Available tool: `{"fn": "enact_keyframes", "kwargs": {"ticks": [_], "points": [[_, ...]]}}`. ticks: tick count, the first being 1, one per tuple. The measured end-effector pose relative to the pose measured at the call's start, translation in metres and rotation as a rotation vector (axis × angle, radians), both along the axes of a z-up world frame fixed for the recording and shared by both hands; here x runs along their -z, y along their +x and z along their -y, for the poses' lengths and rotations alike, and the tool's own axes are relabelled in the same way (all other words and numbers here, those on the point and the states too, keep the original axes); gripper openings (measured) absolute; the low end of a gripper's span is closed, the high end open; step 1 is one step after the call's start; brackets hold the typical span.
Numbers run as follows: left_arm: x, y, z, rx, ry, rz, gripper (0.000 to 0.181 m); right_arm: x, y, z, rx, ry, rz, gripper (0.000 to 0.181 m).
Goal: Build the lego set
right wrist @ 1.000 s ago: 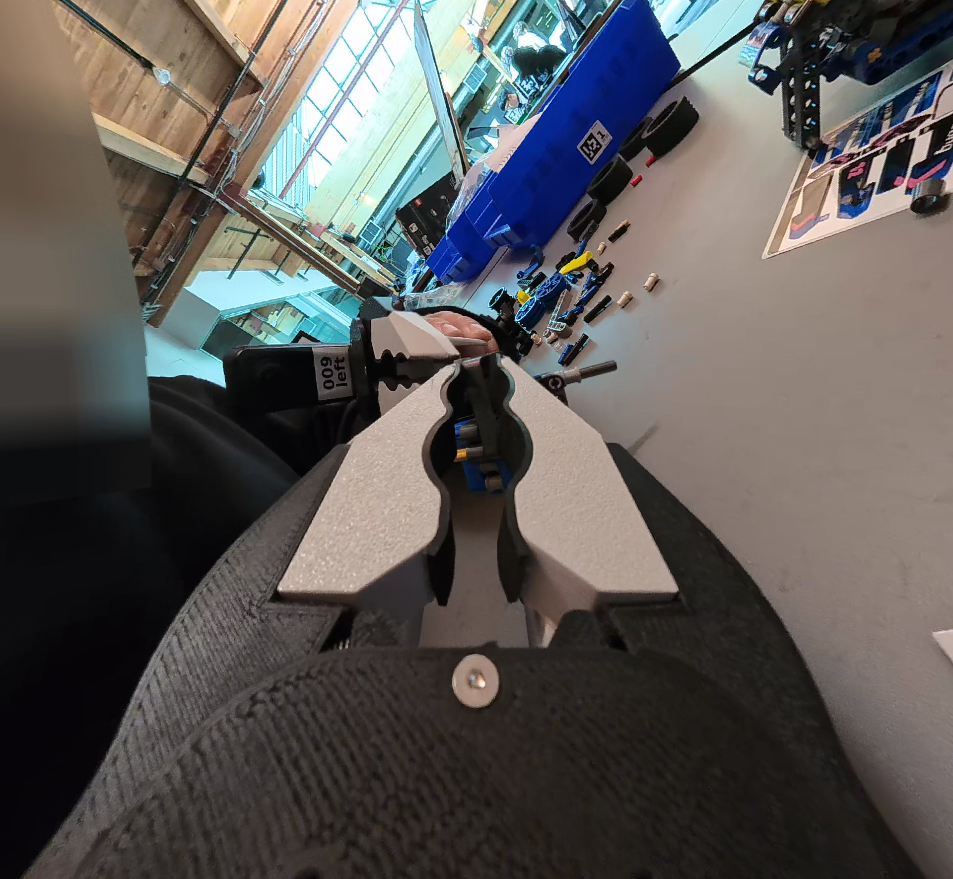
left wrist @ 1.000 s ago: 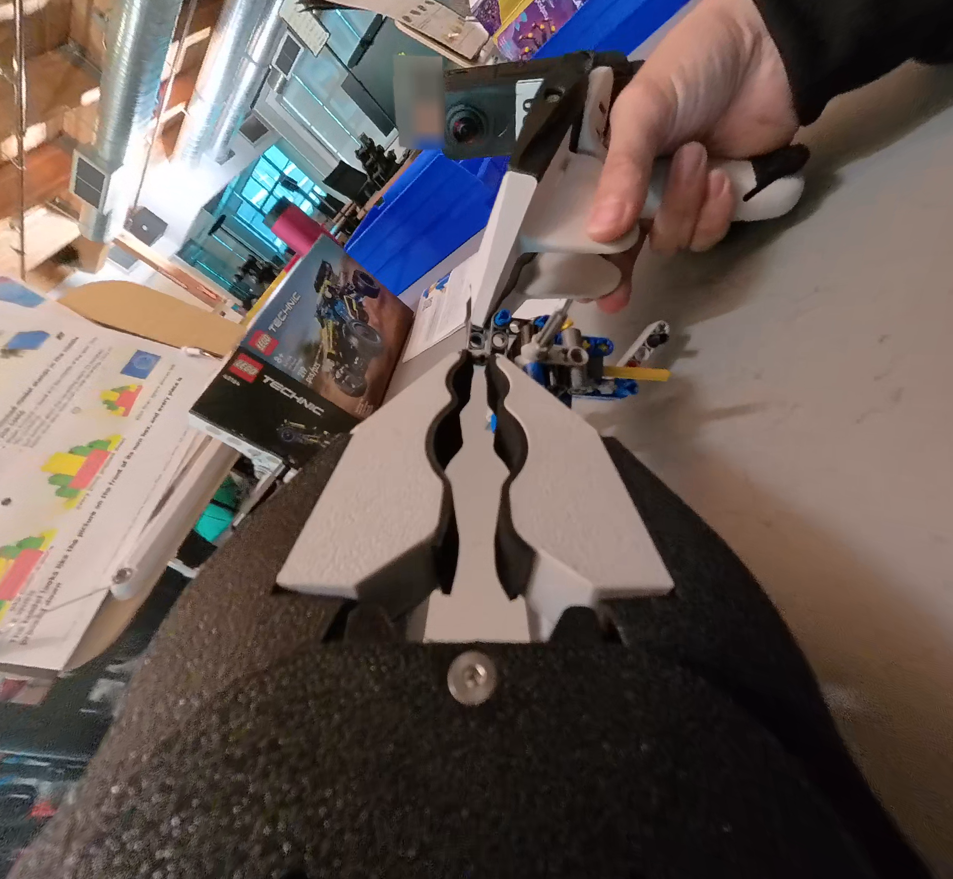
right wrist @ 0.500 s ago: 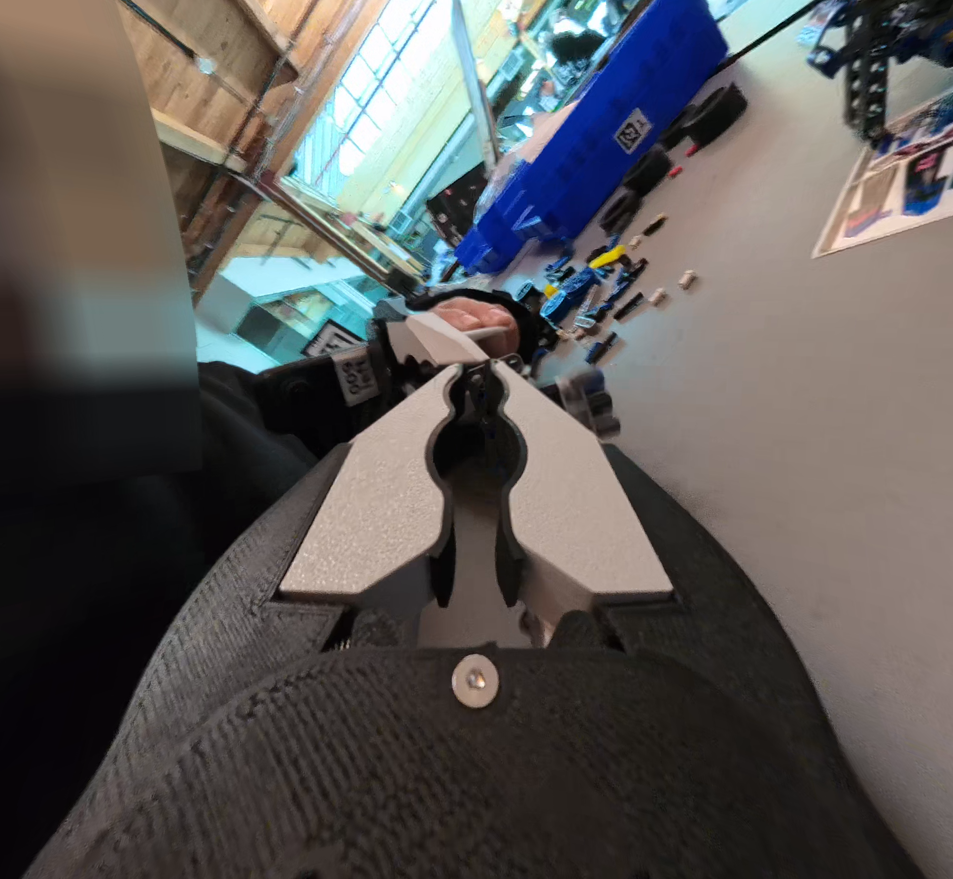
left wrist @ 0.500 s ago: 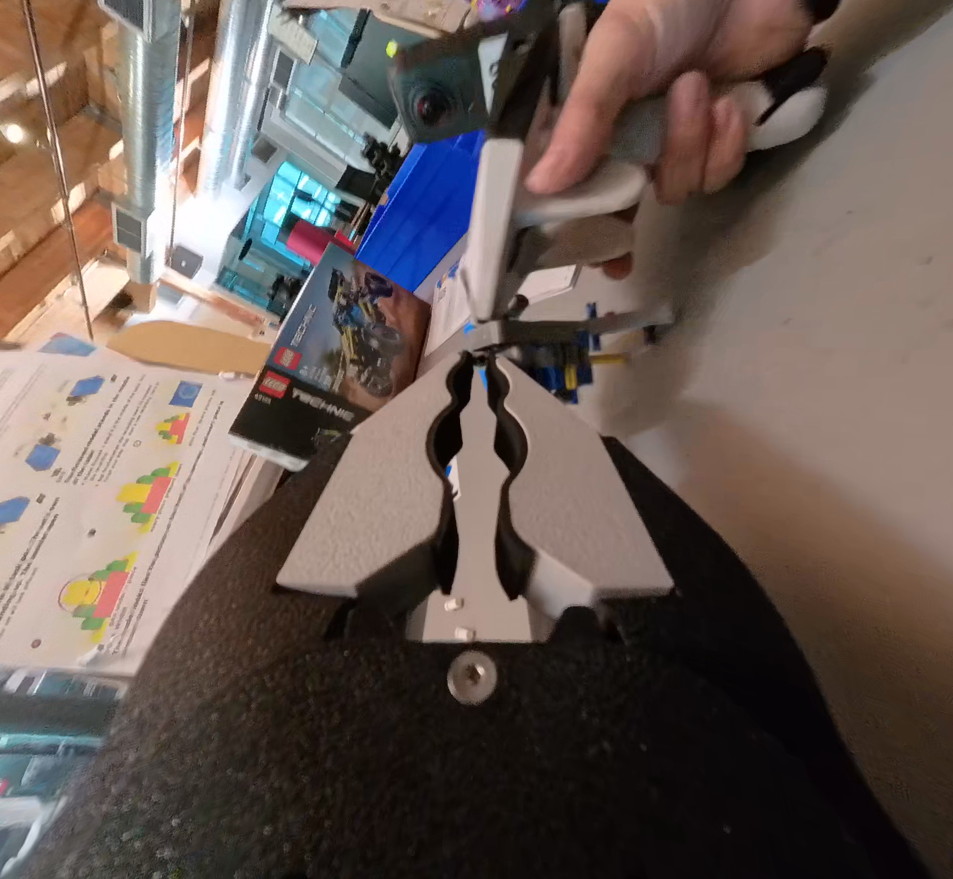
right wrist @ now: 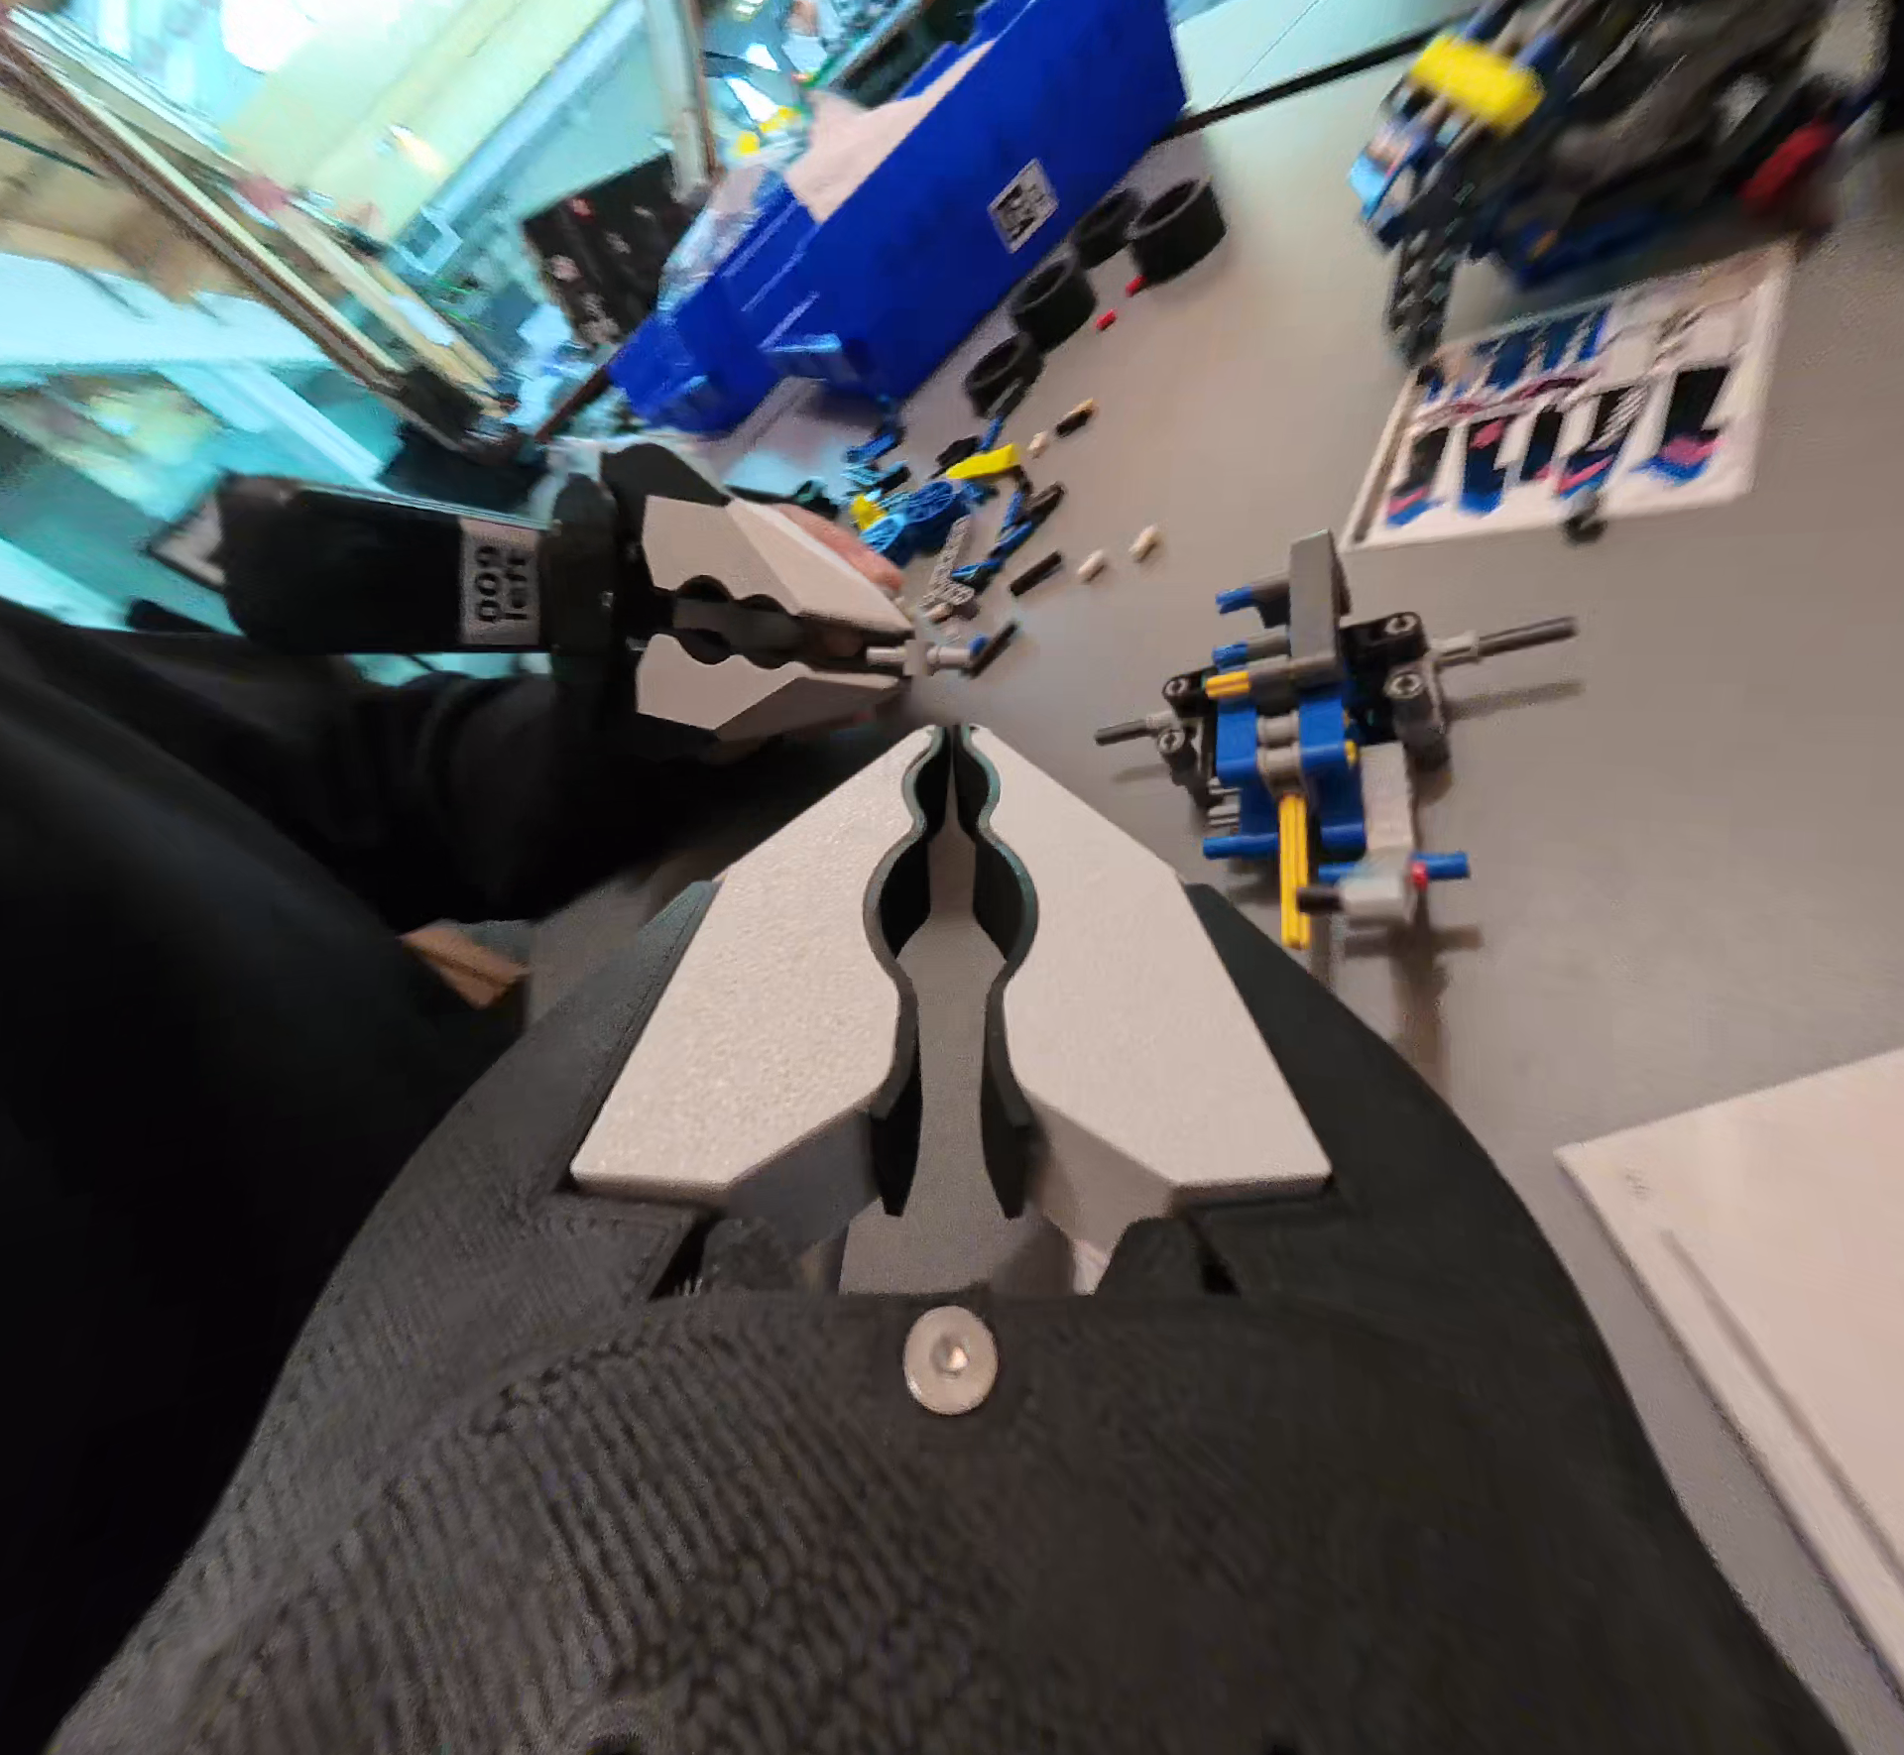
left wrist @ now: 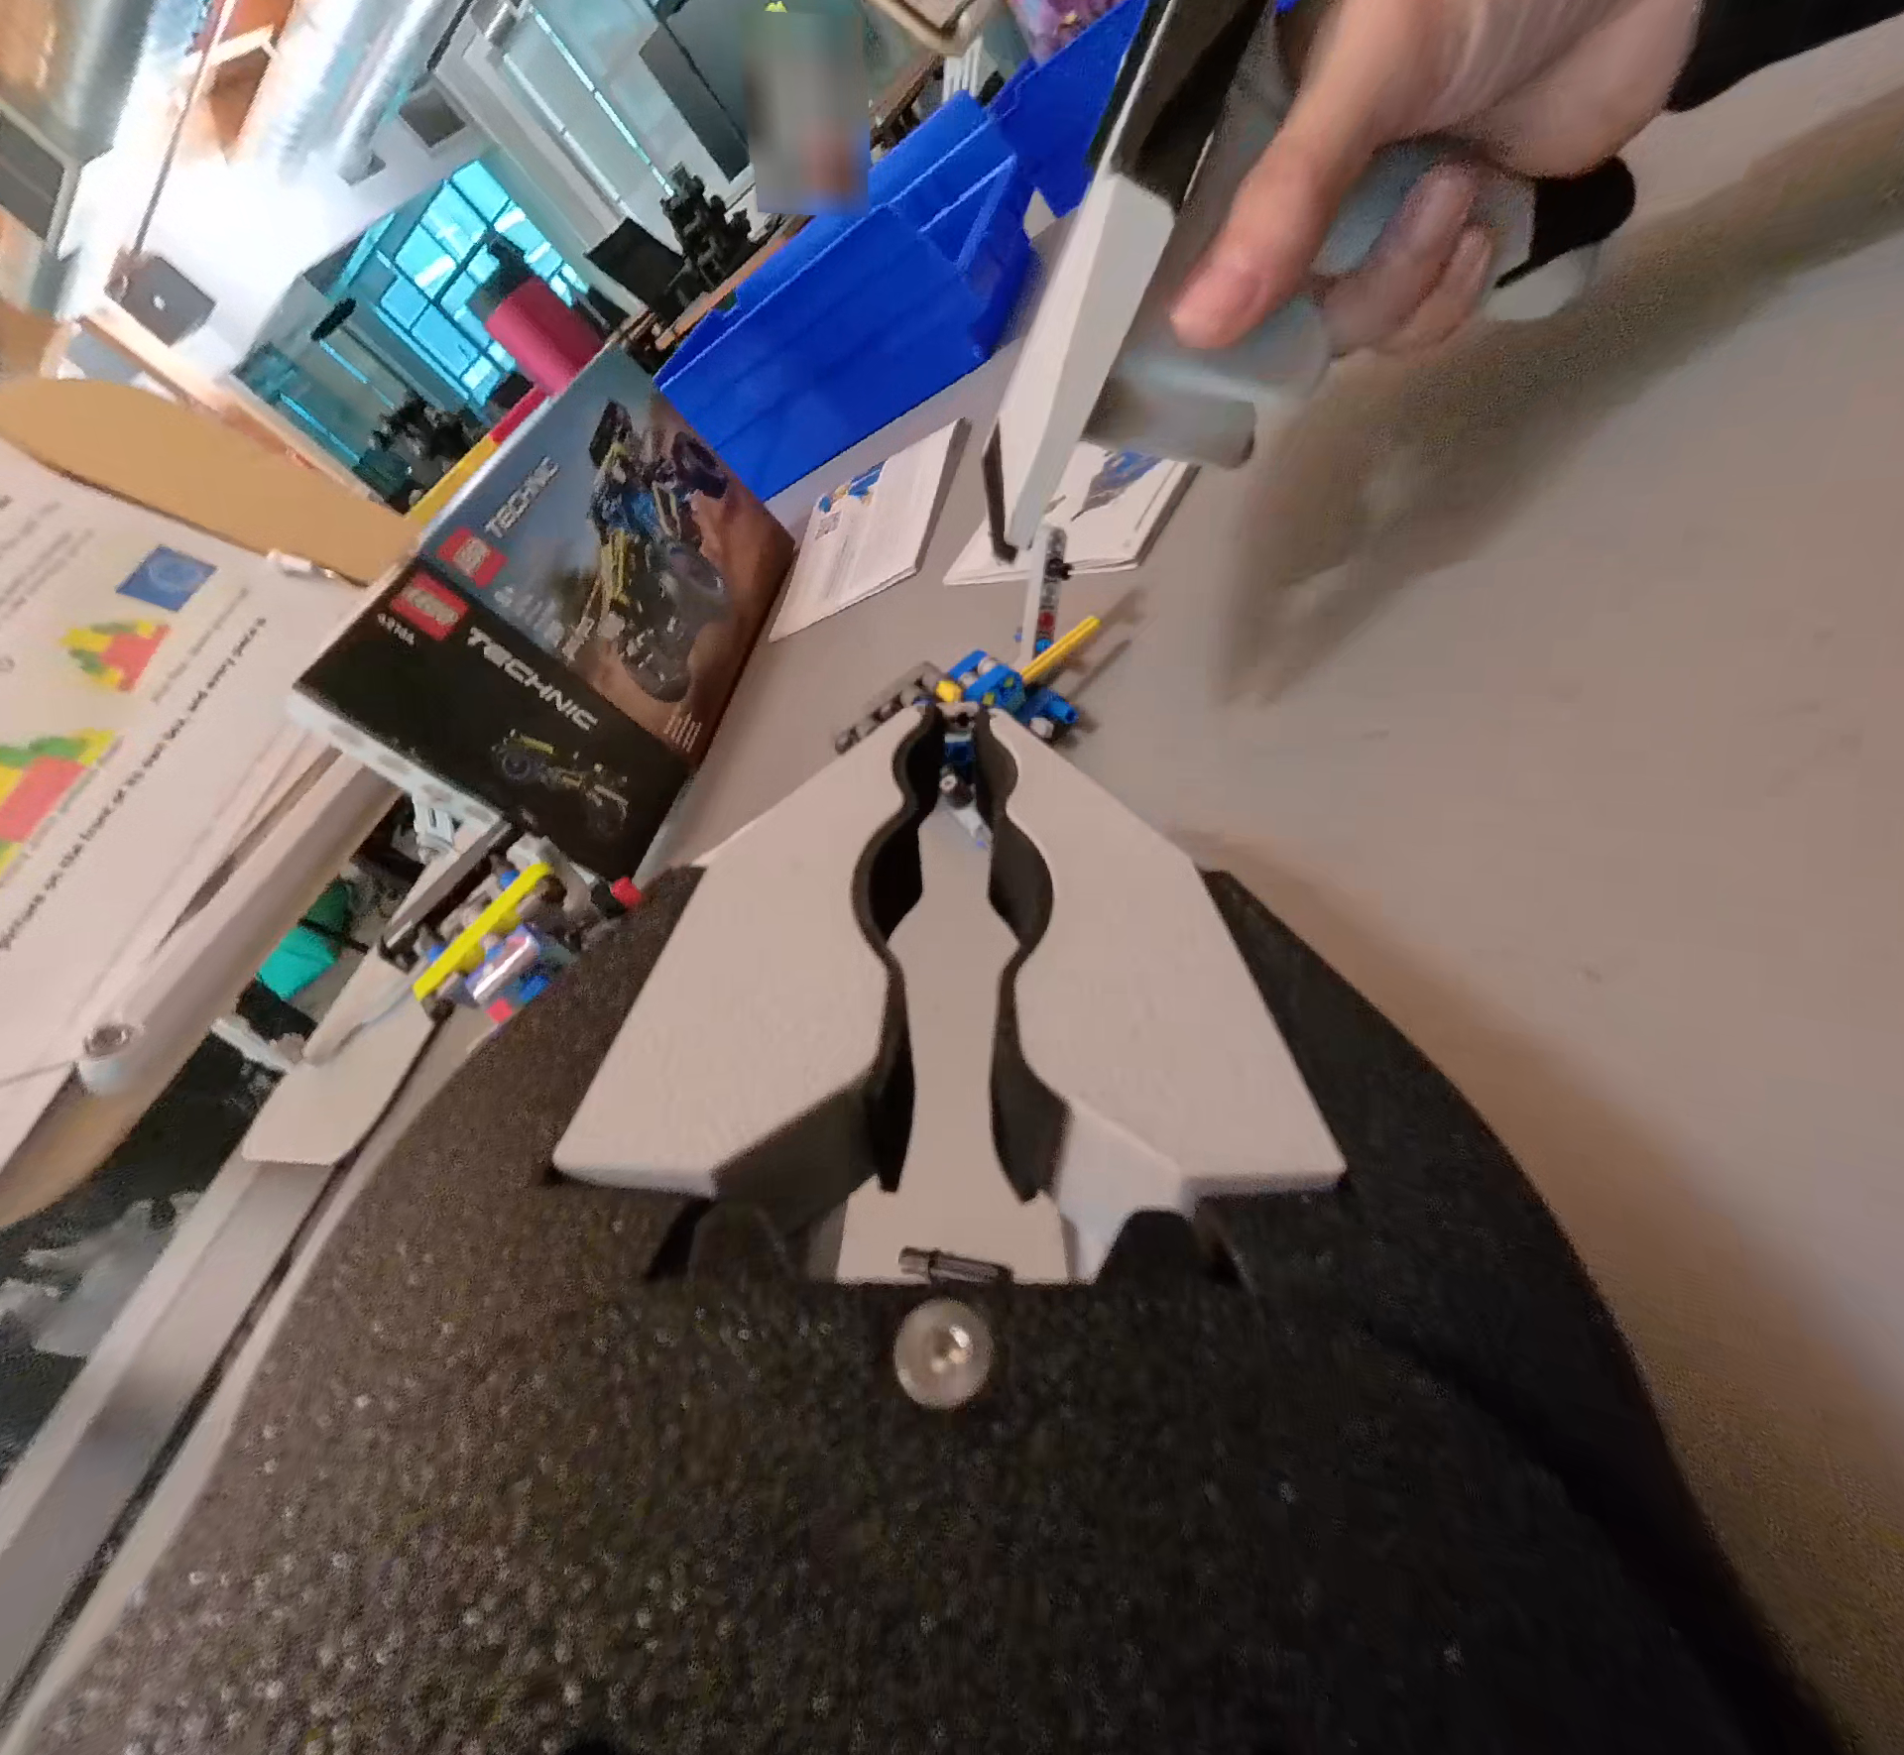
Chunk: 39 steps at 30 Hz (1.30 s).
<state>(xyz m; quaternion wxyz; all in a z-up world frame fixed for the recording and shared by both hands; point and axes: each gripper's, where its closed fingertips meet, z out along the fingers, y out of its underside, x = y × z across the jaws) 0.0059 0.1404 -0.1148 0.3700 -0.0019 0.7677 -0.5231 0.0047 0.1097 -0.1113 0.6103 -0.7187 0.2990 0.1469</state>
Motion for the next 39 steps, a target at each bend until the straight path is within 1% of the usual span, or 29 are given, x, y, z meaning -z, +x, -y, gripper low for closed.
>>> {"fn": "enact_keyframes", "kwargs": {"ticks": [2, 5, 7, 8, 10, 11, 12, 14, 15, 16, 17, 18, 19, 20, 21, 22, 24, 27, 28, 29, 32, 36, 38, 39], "points": [[-0.001, 0.004, -0.003, -0.014, -0.025, -0.027, 0.003, -0.004, 0.01, 0.003, 0.061, -0.131, 0.124, 0.009], [0.001, 0.01, -0.007, -0.055, -0.022, -0.031, 0.003, -0.002, 0.041, 0.014, 0.177, -0.431, 0.334, 0.027], [0.002, 0.011, -0.006, -0.064, -0.006, -0.02, 0.003, -0.009, 0.065, 0.016, 0.235, -0.523, 0.434, 0.026], [0.004, 0.012, -0.006, -0.069, 0.01, -0.014, 0.003, -0.006, 0.072, 0.012, 0.209, -0.537, 0.418, 0.028], [0.008, 0.009, -0.004, -0.05, 0.052, 0.012, 0.004, 0.011, 0.076, 0.001, 0.095, -0.562, 0.269, 0.038], [0.008, 0.008, -0.005, -0.05, 0.065, 0.033, 0.004, 0.013, 0.075, -0.004, 0.053, -0.557, 0.222, 0.033], [0.006, 0.008, -0.005, -0.054, 0.071, 0.058, 0.004, 0.008, 0.069, -0.012, 0.02, -0.534, 0.219, 0.032], [-0.007, 0.004, -0.007, -0.054, 0.04, 0.134, 0.003, -0.007, 0.038, -0.028, -0.083, -0.46, 0.239, 0.033], [-0.016, -0.001, -0.007, -0.039, 0.01, 0.18, 0.003, -0.009, 0.022, -0.031, -0.138, -0.433, 0.229, 0.035], [-0.022, -0.007, -0.006, -0.014, -0.017, 0.211, 0.003, -0.011, 0.011, -0.033, -0.159, -0.395, 0.226, 0.037], [-0.025, -0.014, -0.003, 0.018, -0.037, 0.21, 0.003, -0.015, 0.004, -0.035, -0.167, -0.342, 0.252, 0.036], [-0.024, -0.018, 0.0, 0.049, -0.054, 0.182, 0.003, -0.018, -0.003, -0.034, -0.196, -0.295, 0.32, 0.031], [-0.024, -0.022, 0.003, 0.074, -0.075, 0.151, 0.003, -0.02, -0.005, -0.031, -0.194, -0.281, 0.424, 0.022], [-0.026, -0.024, 0.004, 0.089, -0.099, 0.129, 0.003, -0.023, -0.005, -0.028, -0.17, -0.289, 0.536, 0.018], [-0.028, -0.025, 0.004, 0.095, -0.116, 0.115, 0.003, -0.025, -0.013, -0.028, -0.193, -0.291, 0.631, 0.017], [-0.029, -0.026, 0.005, 0.103, -0.126, 0.106, 0.003, -0.025, -0.02, -0.03, -0.214, -0.302, 0.685, 0.016], [-0.033, -0.031, 0.006, 0.133, -0.158, 0.093, 0.003, -0.014, -0.023, -0.029, -0.242, -0.383, 0.742, 0.018], [-0.032, -0.035, 0.009, 0.162, -0.164, 0.063, 0.003, -0.006, -0.028, -0.03, -0.277, -0.428, 0.843, 0.013], [-0.032, -0.036, 0.01, 0.173, -0.165, 0.057, 0.003, -0.006, -0.028, -0.03, -0.276, -0.433, 0.86, 0.012], [-0.031, -0.037, 0.011, 0.184, -0.167, 0.046, 0.003, -0.007, -0.027, -0.029, -0.269, -0.436, 0.893, 0.007], [-0.029, -0.037, 0.012, 0.183, -0.159, 0.034, 0.004, -0.01, -0.024, -0.025, -0.234, -0.454, 0.971, 0.0], [-0.027, -0.035, 0.012, 0.174, -0.156, 0.01, 0.003, -0.006, -0.021, -0.024, -0.202, -0.512, 1.05, 0.0], [-0.025, -0.036, 0.013, 0.186, -0.15, 0.003, 0.003, -0.006, -0.022, -0.025, -0.206, -0.504, 1.063, 0.013], [-0.025, -0.037, 0.013, 0.188, -0.147, 0.003, 0.003, -0.008, -0.02, -0.025, -0.193, -0.496, 1.069, 0.016]]}}
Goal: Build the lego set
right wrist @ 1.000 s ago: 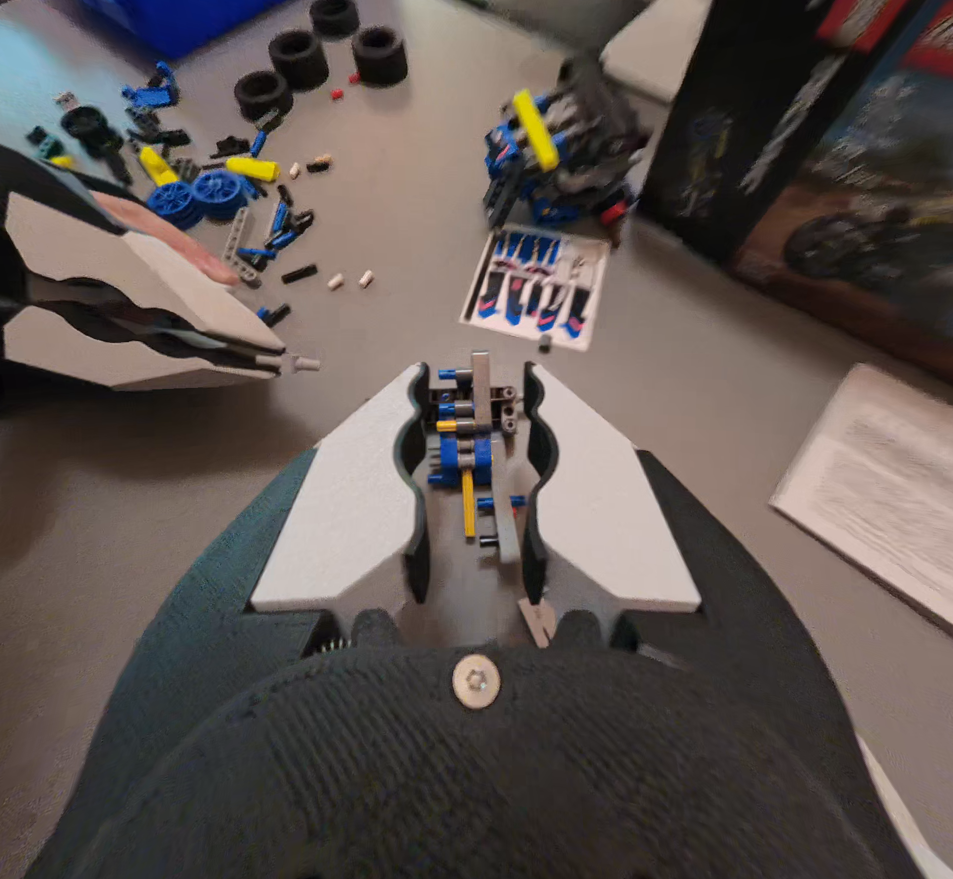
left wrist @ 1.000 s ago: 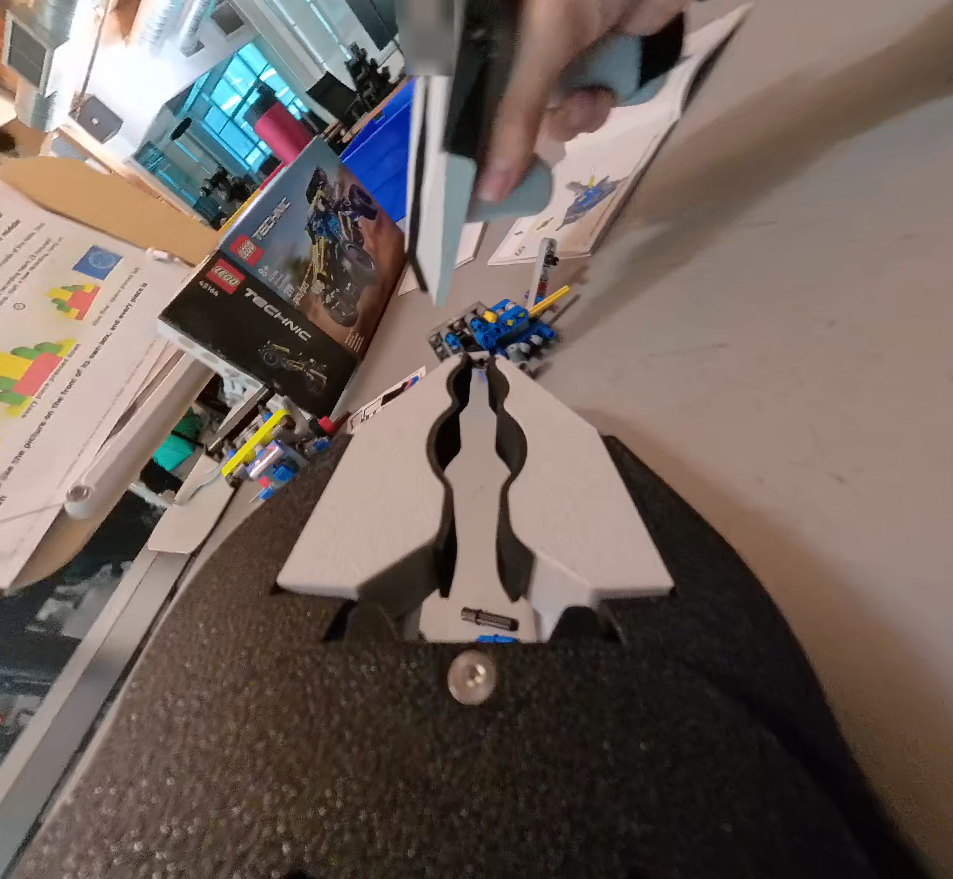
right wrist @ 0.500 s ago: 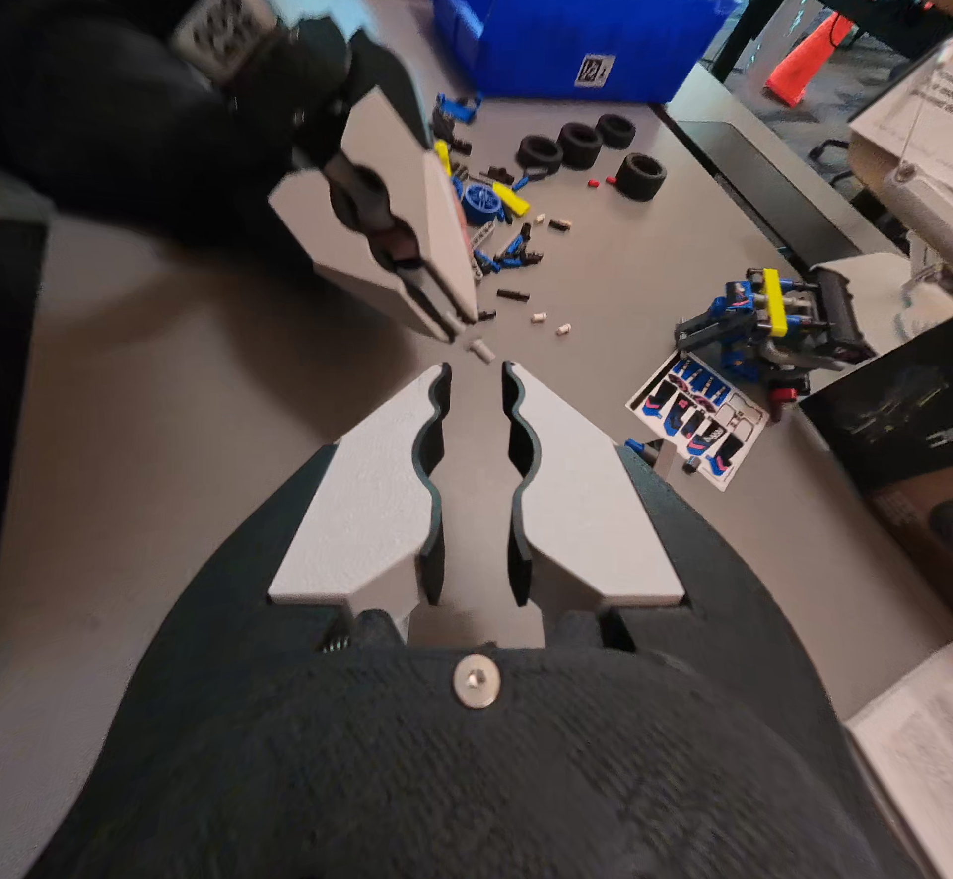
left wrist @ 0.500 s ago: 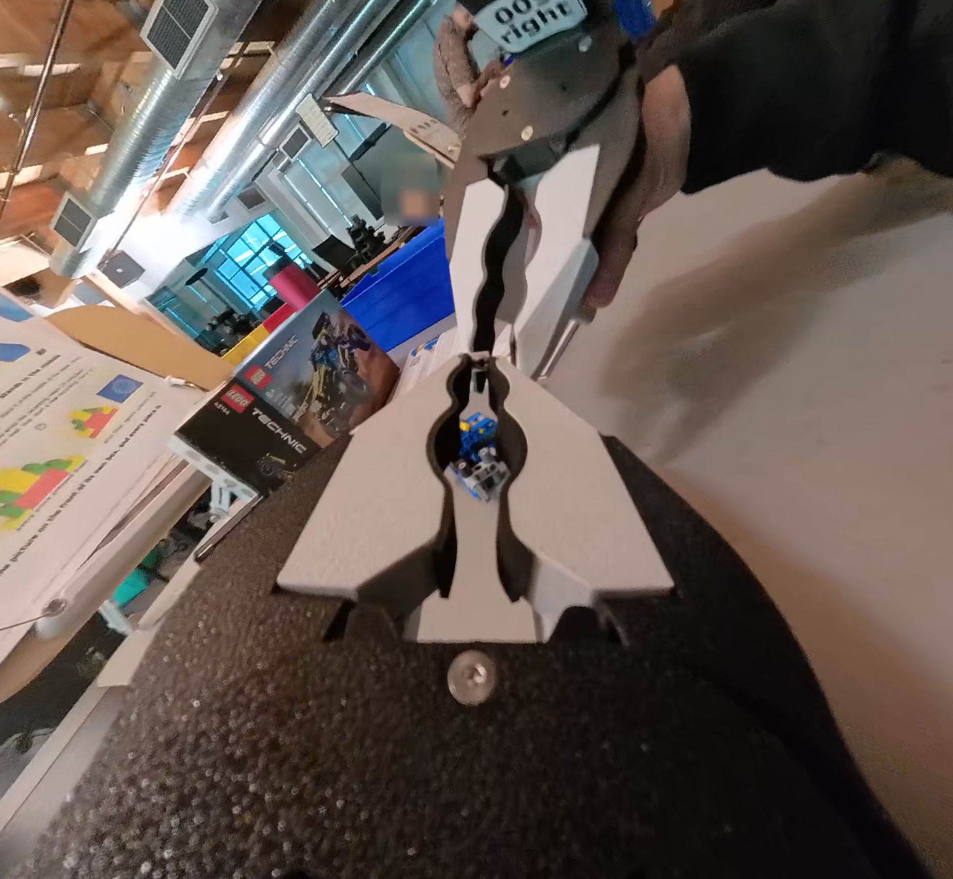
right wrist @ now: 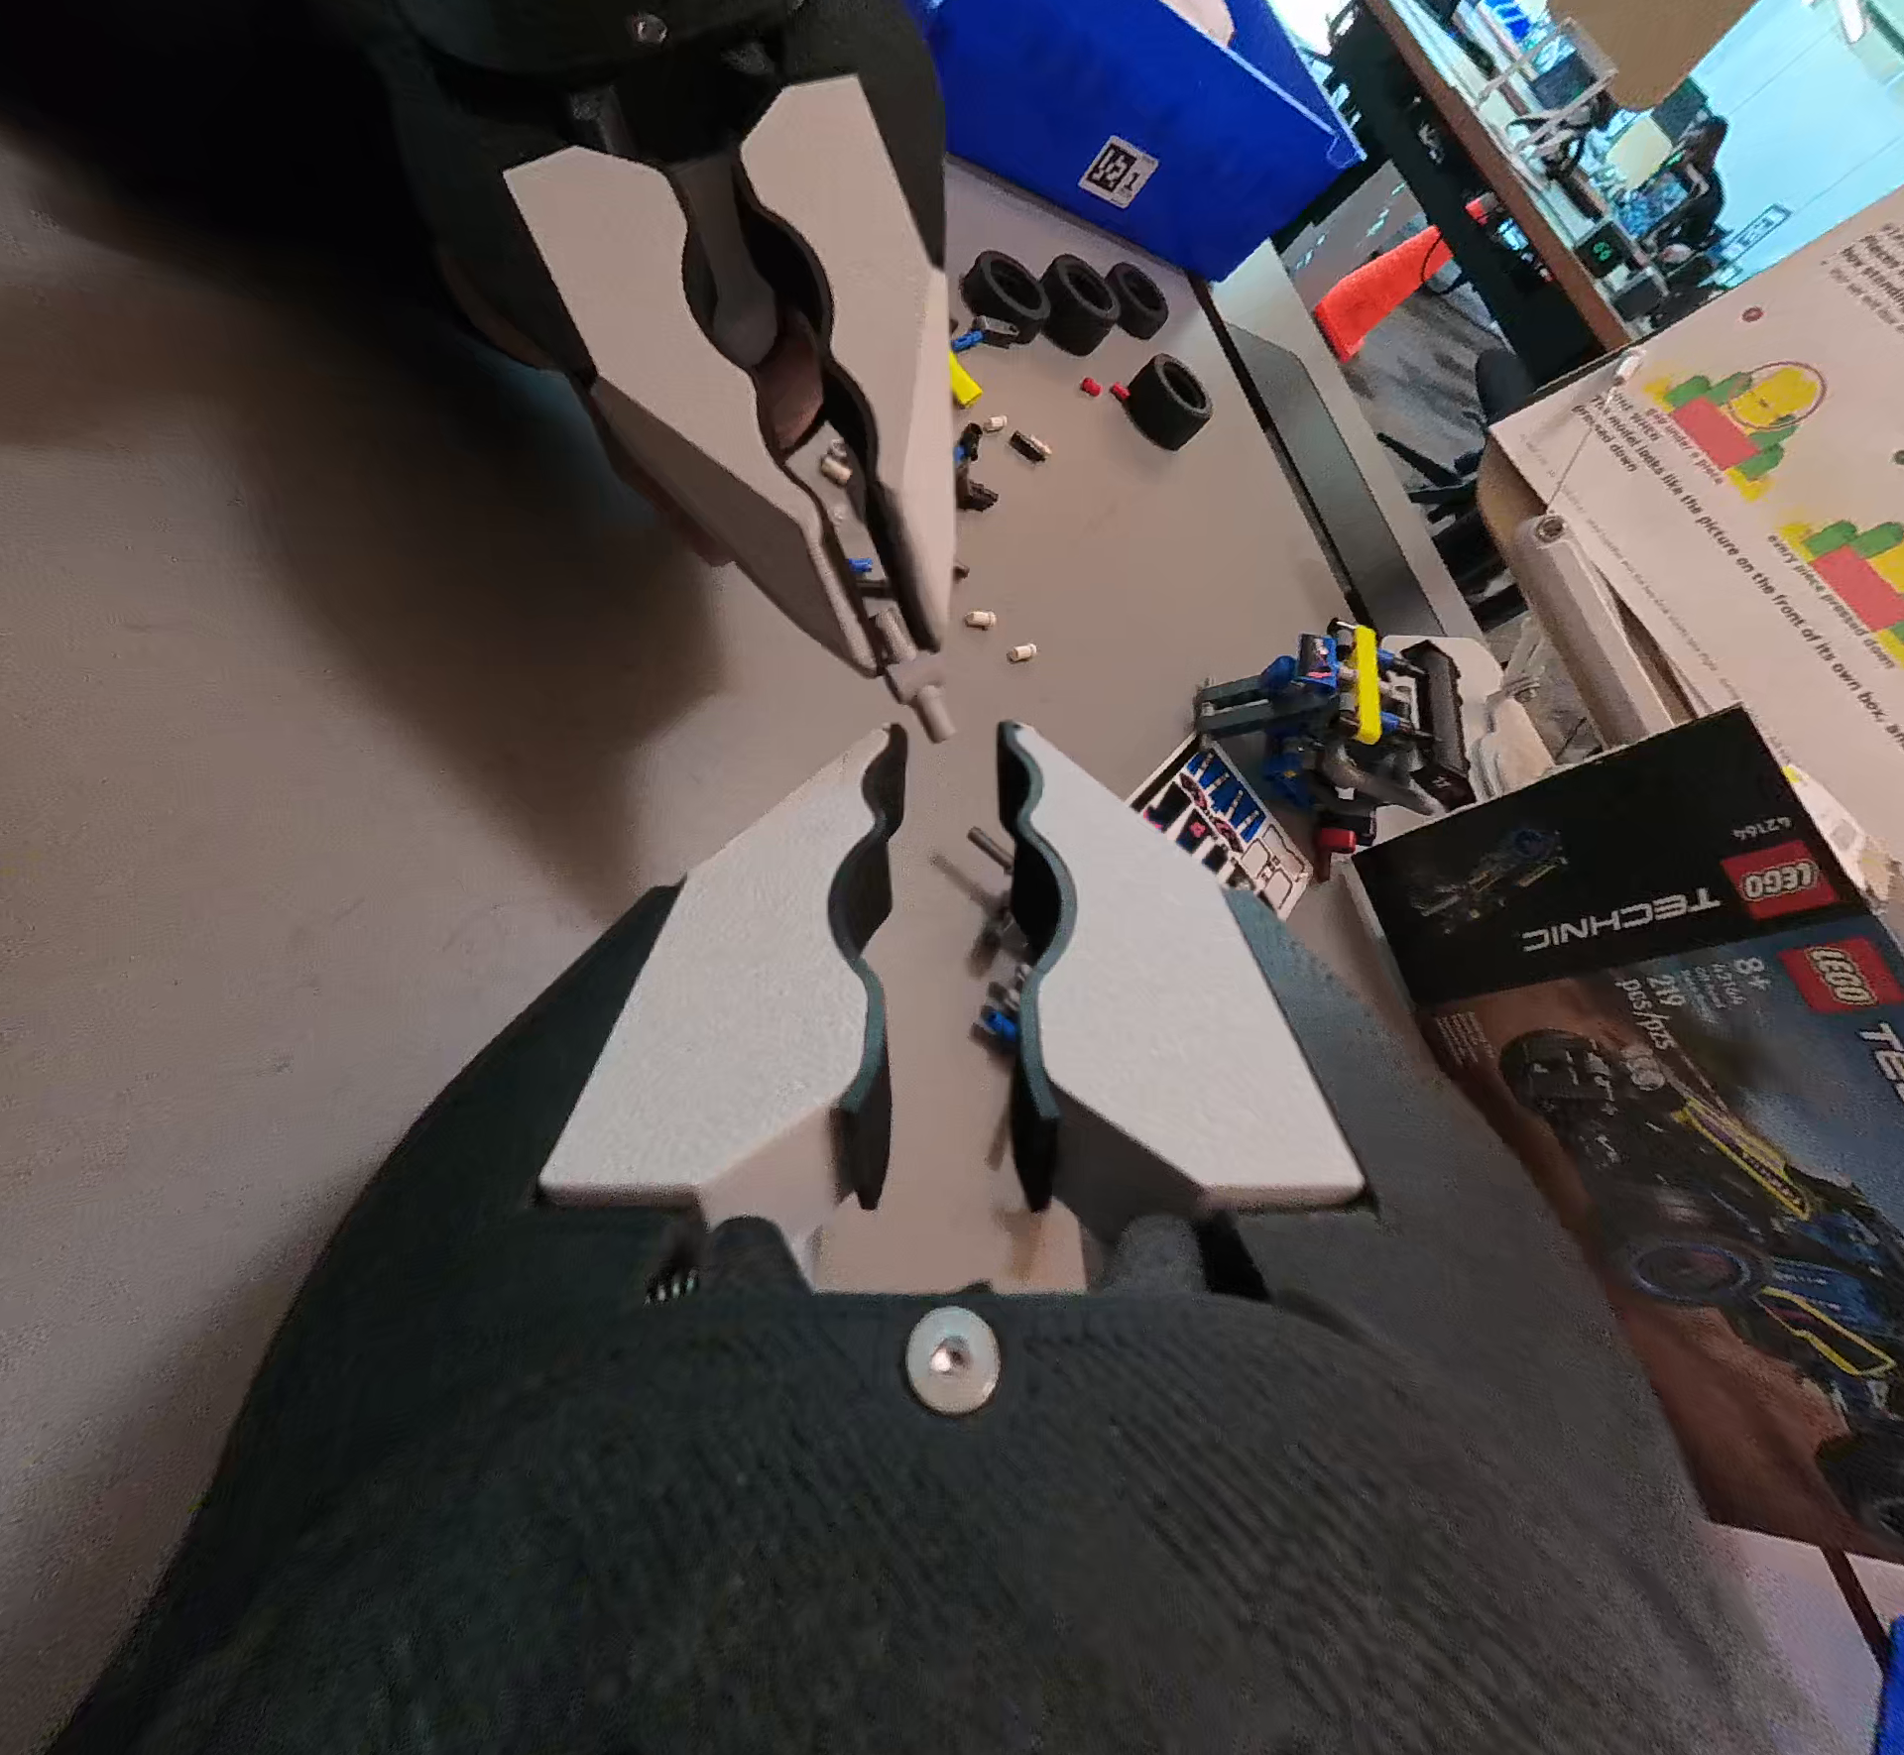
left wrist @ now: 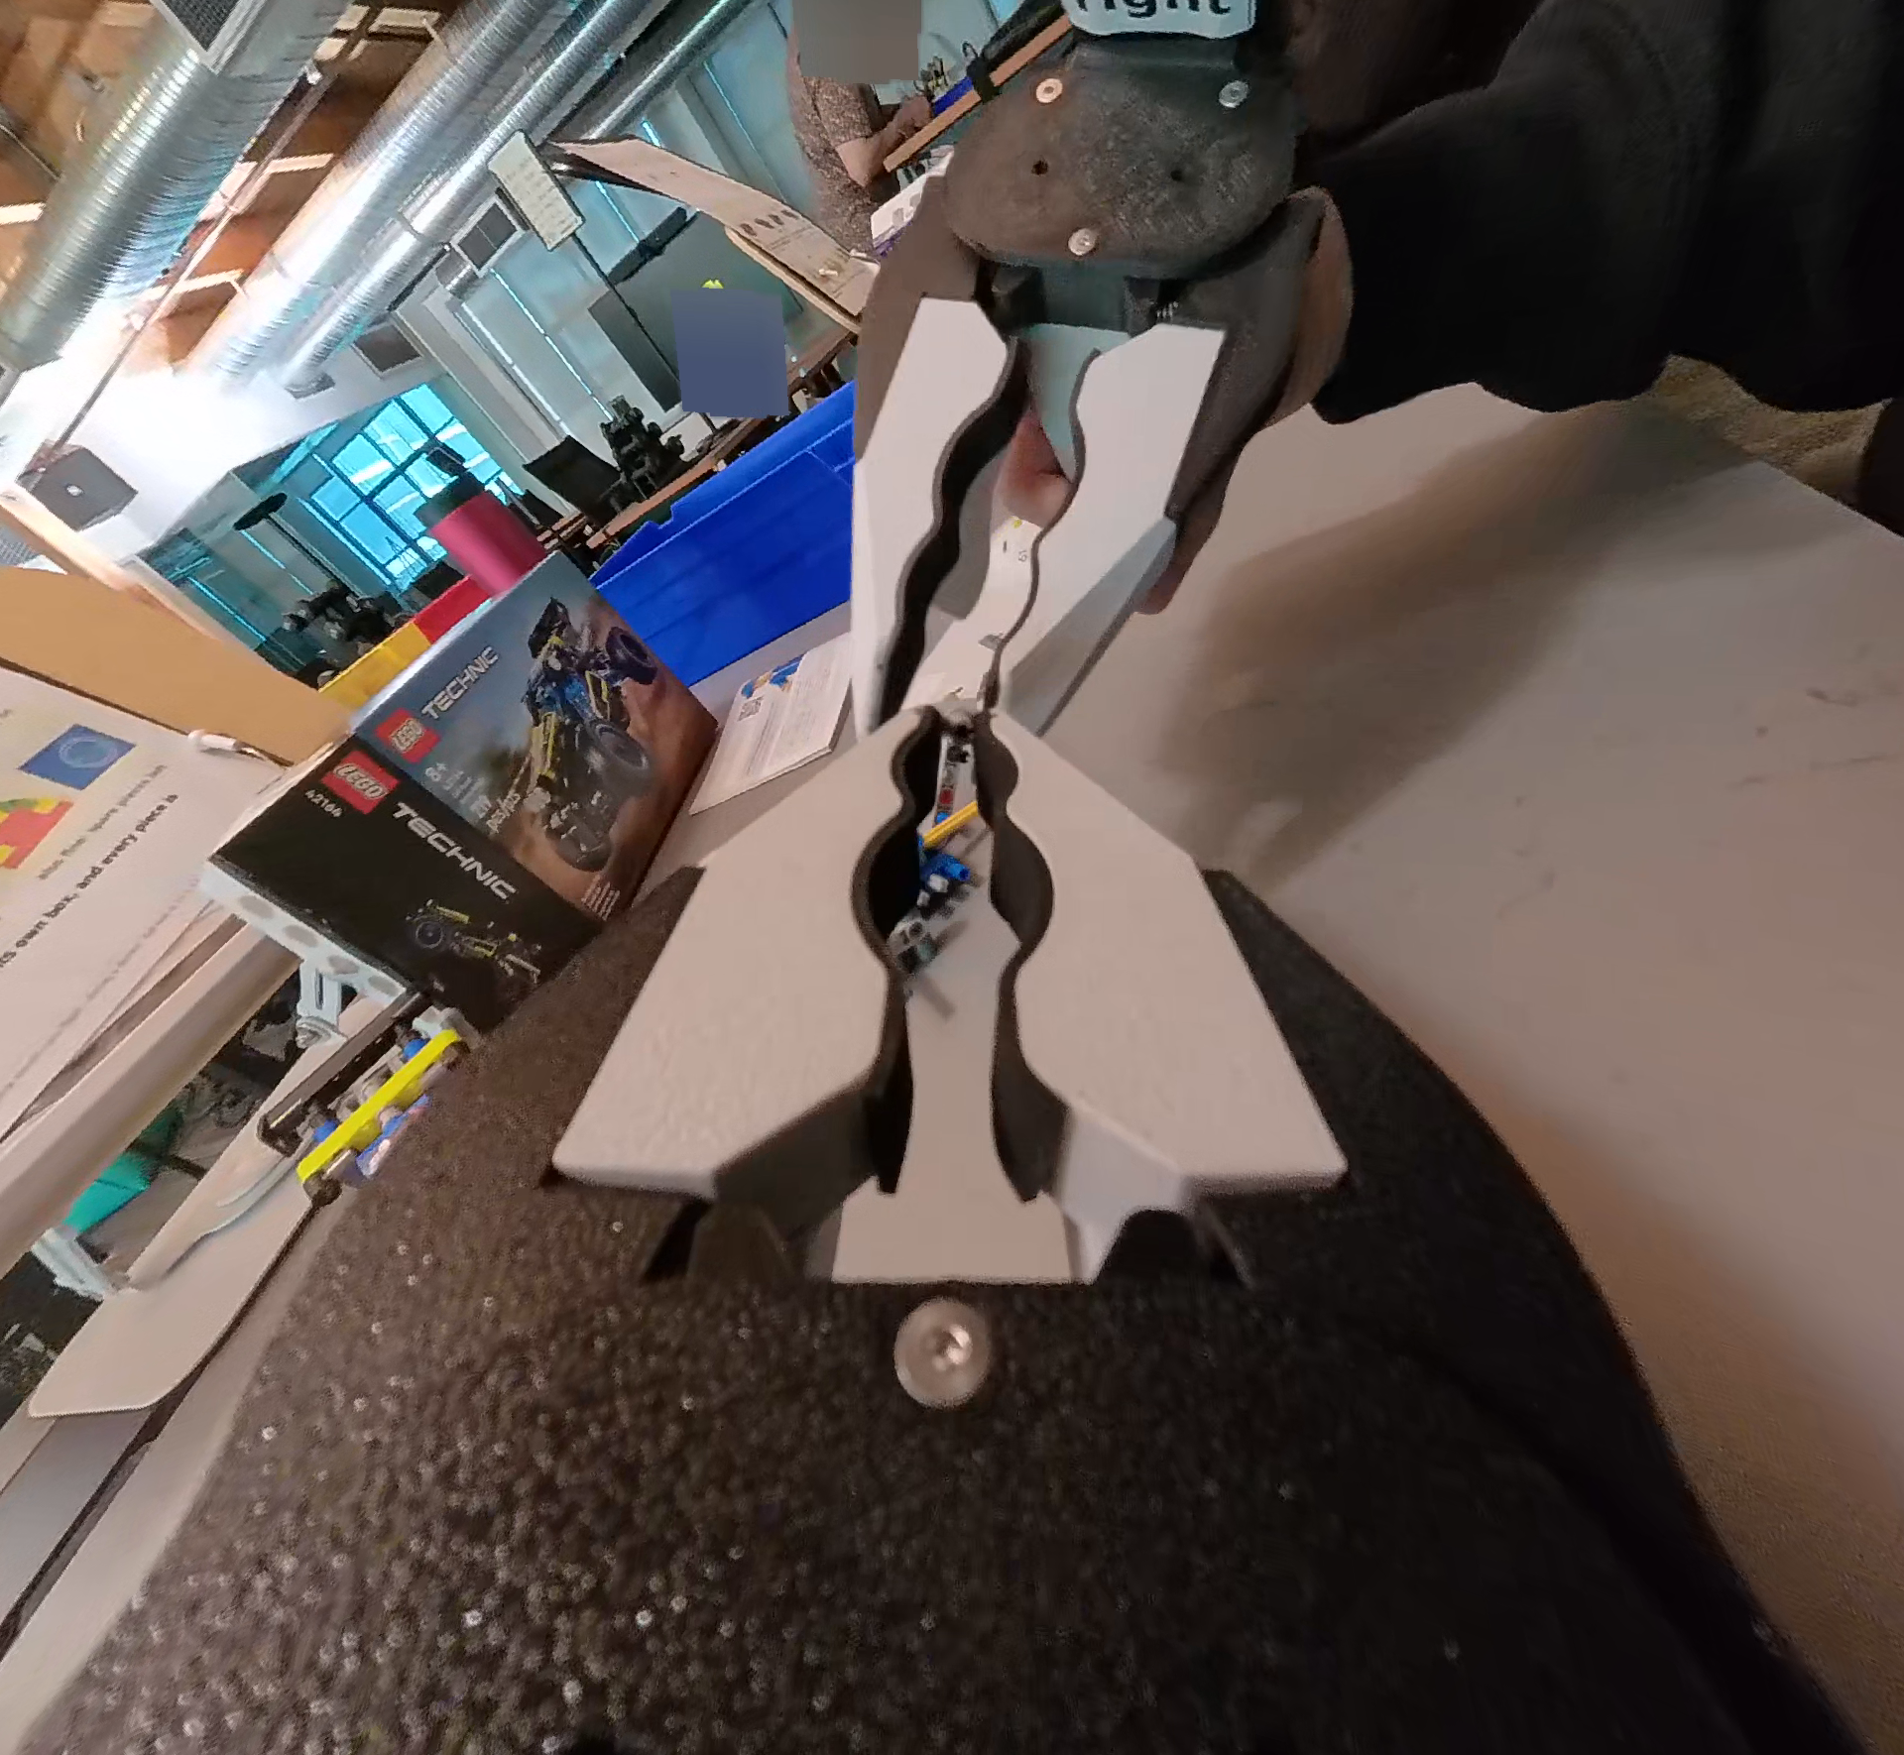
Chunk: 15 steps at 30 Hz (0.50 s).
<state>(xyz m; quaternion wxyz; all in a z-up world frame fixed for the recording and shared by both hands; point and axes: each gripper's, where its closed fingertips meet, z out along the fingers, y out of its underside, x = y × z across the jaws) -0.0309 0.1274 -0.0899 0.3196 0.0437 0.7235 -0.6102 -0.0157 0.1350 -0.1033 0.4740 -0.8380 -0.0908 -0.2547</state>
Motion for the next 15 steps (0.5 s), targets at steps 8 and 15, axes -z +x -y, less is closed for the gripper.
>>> {"fn": "enact_keyframes", "kwargs": {"ticks": [8, 15], "points": [[0.008, 0.002, 0.001, 0.001, 0.04, -0.029, 0.004, 0.007, -0.005, 0.0, -0.039, -0.077, 0.022, 0.004], [0.013, 0.005, 0.0, -0.013, 0.057, -0.085, 0.004, 0.011, 0.0, 0.0, -0.019, -0.13, 0.098, 0.002]]}}
